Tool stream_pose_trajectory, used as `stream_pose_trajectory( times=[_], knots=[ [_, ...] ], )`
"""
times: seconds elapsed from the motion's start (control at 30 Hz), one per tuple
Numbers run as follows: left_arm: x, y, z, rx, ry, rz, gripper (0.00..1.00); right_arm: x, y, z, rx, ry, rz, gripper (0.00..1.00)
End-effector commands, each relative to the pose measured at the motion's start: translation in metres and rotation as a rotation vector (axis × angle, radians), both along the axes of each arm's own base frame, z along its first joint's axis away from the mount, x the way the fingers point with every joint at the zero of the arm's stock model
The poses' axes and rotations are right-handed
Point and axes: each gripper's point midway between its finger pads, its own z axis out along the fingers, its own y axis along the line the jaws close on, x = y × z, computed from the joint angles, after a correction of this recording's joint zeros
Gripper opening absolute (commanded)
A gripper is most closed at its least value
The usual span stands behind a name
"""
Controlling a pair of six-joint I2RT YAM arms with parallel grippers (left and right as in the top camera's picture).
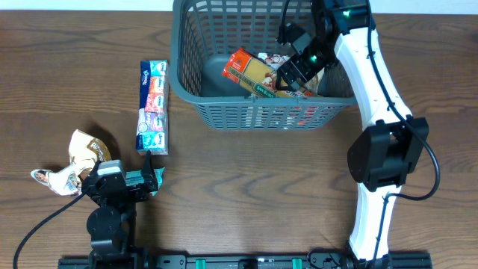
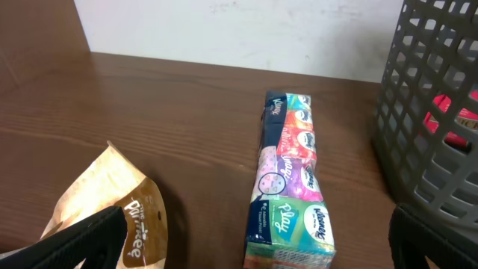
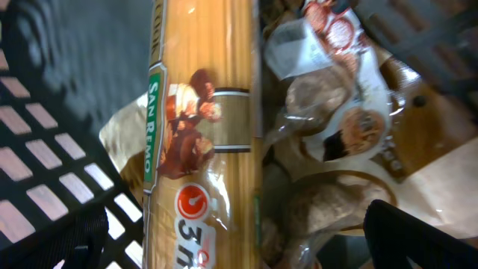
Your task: Pack container
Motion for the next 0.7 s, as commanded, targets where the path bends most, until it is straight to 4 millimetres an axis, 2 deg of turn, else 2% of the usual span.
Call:
stream_pose_trajectory(
  times=[0.0,0.07,0.2,0.27,0.33,0.4,0.47,0.53,0.6,0.67],
  knots=[
    [-0.001,0.002,-0.013,-0.002,0.037,0.010,0.98,0.017,0.003,0.057,0.058,-0.136,-0.068,0.99],
    [-0.001,0.002,-0.013,-0.002,0.037,0.010,0.99,0.028,0.006,0.091,0.091,-0.222,-0.099,0.99],
    [-0.001,0.002,-0.013,-0.002,0.037,0.010,0.99,0.042,0.005,0.179,0.162,-0.456,-0.150,0.99],
    [-0.001,0.002,-0.013,-0.002,0.037,0.010,0.99,0.046,-0.016,0.234,0.164,-0.612,-0.253,0.99],
    [-0.001,0.002,-0.013,-0.002,0.037,0.010,0.99,0.041,-0.045,0.283,0.146,-0.757,-0.381,0.99],
    [-0.001,0.002,-0.013,-0.002,0.037,0.010,0.99,0.029,-0.088,0.325,0.093,-0.891,-0.524,0.99],
    [-0.001,0.002,-0.013,-0.002,0.037,0.010,0.99,0.012,-0.134,0.350,0.018,-0.976,-0.684,1.00],
    [-0.001,0.002,-0.013,-0.002,0.037,0.010,0.99,-0.010,-0.184,0.364,-0.064,-1.011,-0.865,0.99],
    [-0.001,0.002,-0.013,-0.002,0.037,0.010,0.99,-0.031,-0.224,0.366,-0.118,-1.004,-1.022,0.99],
    [-0.001,0.002,-0.013,-0.002,0.037,0.010,0.99,-0.050,-0.257,0.360,-0.152,-0.971,-1.161,0.99]
  ],
)
